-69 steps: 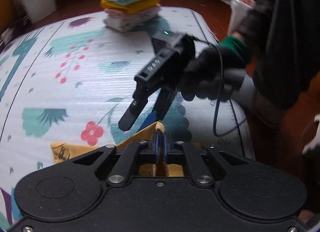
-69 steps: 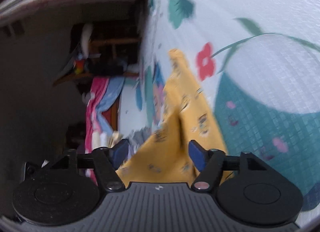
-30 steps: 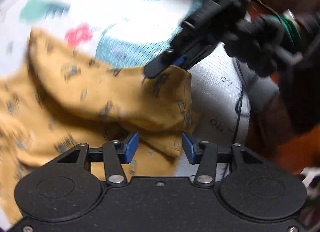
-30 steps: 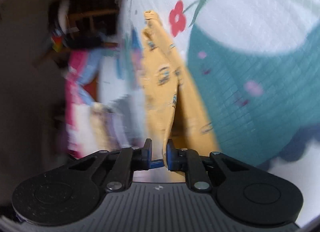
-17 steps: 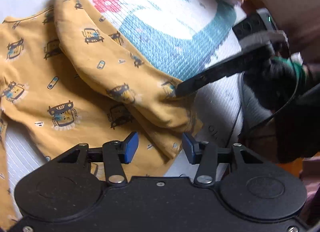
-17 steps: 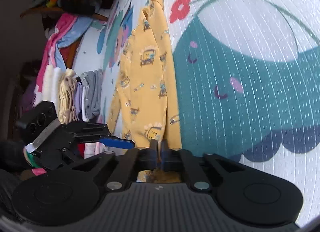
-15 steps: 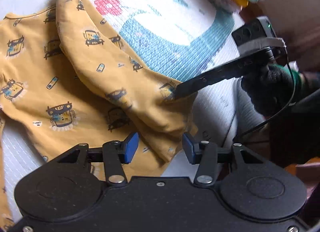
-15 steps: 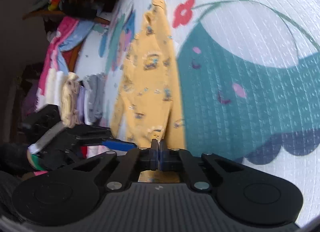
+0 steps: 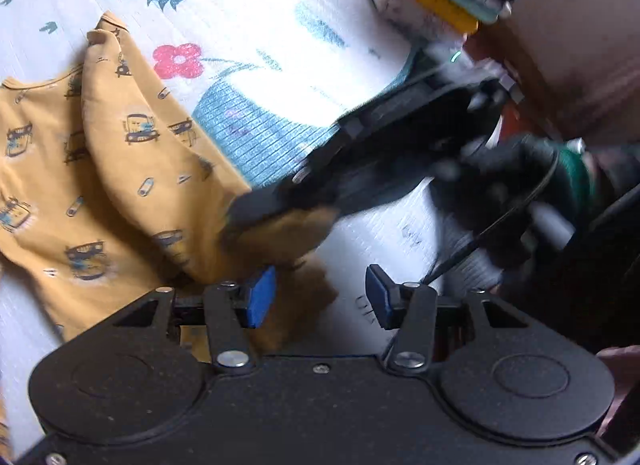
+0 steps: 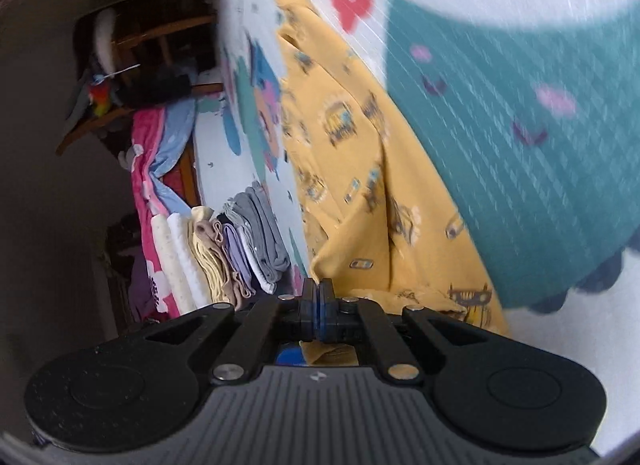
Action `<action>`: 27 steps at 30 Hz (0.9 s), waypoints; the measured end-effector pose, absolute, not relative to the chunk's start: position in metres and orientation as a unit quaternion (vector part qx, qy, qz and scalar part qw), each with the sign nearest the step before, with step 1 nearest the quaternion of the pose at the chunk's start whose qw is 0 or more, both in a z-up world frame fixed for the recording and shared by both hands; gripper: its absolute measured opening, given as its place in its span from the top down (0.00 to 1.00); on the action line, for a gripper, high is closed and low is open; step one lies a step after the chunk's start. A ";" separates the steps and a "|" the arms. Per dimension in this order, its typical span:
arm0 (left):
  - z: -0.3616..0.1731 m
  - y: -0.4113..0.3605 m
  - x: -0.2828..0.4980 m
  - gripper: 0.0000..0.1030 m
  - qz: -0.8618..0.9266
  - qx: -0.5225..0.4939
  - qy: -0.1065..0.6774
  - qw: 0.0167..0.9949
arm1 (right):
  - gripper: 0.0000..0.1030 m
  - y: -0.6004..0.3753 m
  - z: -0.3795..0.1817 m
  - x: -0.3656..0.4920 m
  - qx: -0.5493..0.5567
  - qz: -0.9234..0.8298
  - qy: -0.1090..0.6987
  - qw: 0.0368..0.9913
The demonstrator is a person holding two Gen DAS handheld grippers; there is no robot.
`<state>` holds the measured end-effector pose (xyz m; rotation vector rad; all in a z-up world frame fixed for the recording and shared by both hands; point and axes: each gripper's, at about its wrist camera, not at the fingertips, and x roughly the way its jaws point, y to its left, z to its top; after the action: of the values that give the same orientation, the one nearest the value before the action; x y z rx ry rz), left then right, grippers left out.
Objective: Fold clothes
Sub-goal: 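Fold the other shirt side inward with the right gripper while the left gripper holds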
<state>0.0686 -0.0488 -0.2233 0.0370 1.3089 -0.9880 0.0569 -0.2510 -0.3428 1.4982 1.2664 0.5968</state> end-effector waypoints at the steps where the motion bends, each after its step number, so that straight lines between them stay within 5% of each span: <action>1: -0.225 -0.048 0.071 0.54 -0.431 0.006 0.590 0.683 | 0.95 -0.247 -0.345 0.055 0.632 0.248 0.528 0.510; 8: -0.232 -0.021 0.090 0.55 -0.353 -0.104 0.632 0.682 | 0.92 -0.230 -0.351 0.053 0.653 0.243 0.528 0.485; 15: -0.230 0.014 0.096 0.55 -0.311 -0.196 0.658 0.657 | 0.67 -0.217 -0.360 0.051 0.676 0.242 0.527 0.455; 18: -0.226 0.021 0.093 0.69 -0.309 -0.178 0.658 0.664 | 0.62 -0.210 -0.364 0.050 0.691 0.244 0.523 0.435; 20: -0.228 0.019 0.092 0.89 -0.320 -0.148 0.656 0.667 | 0.59 -0.208 -0.366 0.050 0.695 0.245 0.520 0.432; 27: -0.213 0.047 0.112 0.96 -0.352 -0.086 0.617 0.699 | 0.49 -0.226 -0.356 0.055 0.666 0.248 0.501 0.493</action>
<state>0.1121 0.0470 -0.2130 -0.1908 1.3744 -0.7846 0.0554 -0.2259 -0.3556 1.6167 1.2160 0.6005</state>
